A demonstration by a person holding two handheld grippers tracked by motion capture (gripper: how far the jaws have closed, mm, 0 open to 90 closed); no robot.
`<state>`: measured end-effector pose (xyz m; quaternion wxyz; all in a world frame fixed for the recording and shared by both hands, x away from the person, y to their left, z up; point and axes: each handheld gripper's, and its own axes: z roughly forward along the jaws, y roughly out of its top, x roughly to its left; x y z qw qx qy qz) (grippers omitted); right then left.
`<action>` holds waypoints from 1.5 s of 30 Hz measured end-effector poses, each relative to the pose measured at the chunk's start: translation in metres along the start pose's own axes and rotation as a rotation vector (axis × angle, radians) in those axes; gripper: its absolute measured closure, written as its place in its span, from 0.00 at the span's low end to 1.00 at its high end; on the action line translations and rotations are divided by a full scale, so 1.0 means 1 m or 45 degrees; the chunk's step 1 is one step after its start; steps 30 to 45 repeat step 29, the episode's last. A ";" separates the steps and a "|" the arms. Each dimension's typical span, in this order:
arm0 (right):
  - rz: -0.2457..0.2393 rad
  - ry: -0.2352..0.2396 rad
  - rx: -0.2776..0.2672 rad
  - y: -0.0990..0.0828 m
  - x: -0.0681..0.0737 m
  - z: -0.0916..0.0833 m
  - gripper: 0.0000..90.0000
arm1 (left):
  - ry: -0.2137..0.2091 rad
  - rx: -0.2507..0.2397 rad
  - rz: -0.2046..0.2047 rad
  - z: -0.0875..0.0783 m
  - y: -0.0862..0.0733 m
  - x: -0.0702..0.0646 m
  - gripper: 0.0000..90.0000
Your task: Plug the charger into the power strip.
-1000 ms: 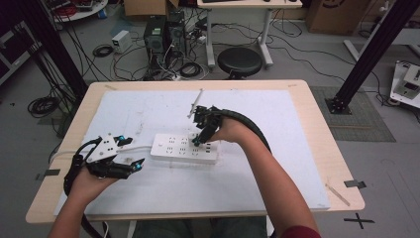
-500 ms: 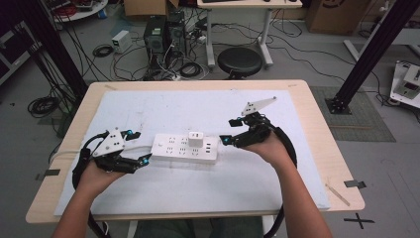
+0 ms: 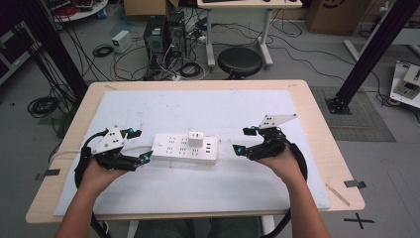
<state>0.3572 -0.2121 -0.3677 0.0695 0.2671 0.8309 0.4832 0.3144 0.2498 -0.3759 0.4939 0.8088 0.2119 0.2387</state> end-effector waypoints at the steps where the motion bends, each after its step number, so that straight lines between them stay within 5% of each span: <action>1: -0.008 -0.007 -0.011 -0.002 0.001 -0.001 0.21 | -0.003 0.001 0.001 0.000 0.000 0.000 0.25; 45: -0.030 -0.010 -0.017 -0.004 0.006 0.004 0.21 | -0.014 0.002 -0.004 -0.002 0.001 -0.003 0.25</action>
